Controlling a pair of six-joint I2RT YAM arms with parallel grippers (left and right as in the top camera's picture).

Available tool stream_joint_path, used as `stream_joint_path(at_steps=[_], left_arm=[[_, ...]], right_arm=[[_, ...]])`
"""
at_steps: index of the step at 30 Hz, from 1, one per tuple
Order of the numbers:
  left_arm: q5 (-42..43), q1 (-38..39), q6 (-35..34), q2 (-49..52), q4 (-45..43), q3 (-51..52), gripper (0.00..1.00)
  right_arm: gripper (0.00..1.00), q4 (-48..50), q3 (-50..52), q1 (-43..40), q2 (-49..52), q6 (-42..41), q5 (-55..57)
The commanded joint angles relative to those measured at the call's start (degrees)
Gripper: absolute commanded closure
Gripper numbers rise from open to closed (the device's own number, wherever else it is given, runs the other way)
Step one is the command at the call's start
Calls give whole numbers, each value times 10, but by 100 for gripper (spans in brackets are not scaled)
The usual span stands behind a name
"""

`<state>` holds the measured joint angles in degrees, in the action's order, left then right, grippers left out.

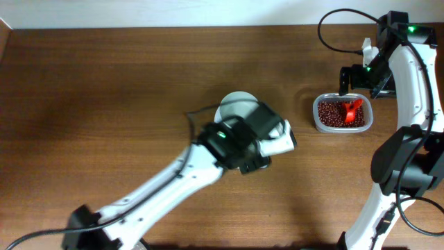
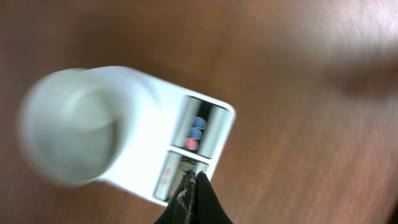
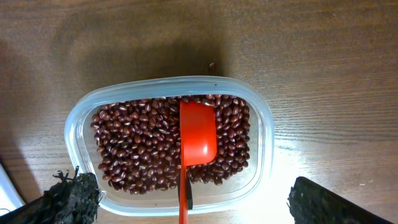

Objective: Scoop item into bowl and weigh 50g on scale

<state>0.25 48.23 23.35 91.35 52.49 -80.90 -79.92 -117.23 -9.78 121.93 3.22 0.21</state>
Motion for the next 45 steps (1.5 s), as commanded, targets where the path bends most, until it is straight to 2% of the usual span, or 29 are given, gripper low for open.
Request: stream_joint_path(at_steps=[1, 4, 7, 8, 9, 12, 14, 20, 26, 29, 30, 31, 33, 34, 35, 36, 45], left_arm=[[40, -88, -173, -35, 0, -43, 100], [80, -185, -235, -35, 13, -43, 100], [78, -277, -242, -35, 14, -43, 100], [71, -321, -242, -34, 0, -43, 100], [68, -400, -242, -24, -66, -43, 100], [68, -460, -242, 0, -144, -43, 100], [68, -486, -242, 14, -158, -43, 100], [77, -499, -243, 28, -110, -43, 100], [79, -467, -336, 36, 16, -43, 100], [78, -452, -341, 43, 42, -40, 100], [72, -449, -341, 45, 42, -37, 98], [63, -450, -341, 45, 42, -36, 91], [55, -463, -341, 45, 42, -36, 58], [55, -468, -341, 45, 42, -36, 52], [55, -474, -341, 45, 42, -36, 14], [55, -474, -341, 45, 42, -36, 1], [55, -474, -340, 45, 42, -36, 1]], right_arm=[[1, 0, -11, -5, 3, -2, 3], [1, 0, -11, -5, 3, -2, 3], [1, 0, -11, -5, 3, -2, 3], [1, 0, -11, -5, 3, -2, 3], [1, 0, -11, -5, 3, -2, 3], [1, 0, -11, -5, 3, -2, 3], [1, 0, -11, -5, 3, -2, 3], [1, 0, -11, -5, 3, -2, 3], [1, 0, -11, -5, 3, -2, 3], [1, 0, -11, -5, 3, -2, 3], [1, 0, -11, -5, 3, -2, 3], [1, 0, -11, -5, 3, -2, 3], [1, 0, -11, -5, 3, -2, 3], [1, 0, -11, -5, 3, -2, 3], [1, 0, -11, -5, 3, -2, 3], [1, 0, -11, -5, 3, -2, 3], [1, 0, -11, -5, 3, -2, 3]])
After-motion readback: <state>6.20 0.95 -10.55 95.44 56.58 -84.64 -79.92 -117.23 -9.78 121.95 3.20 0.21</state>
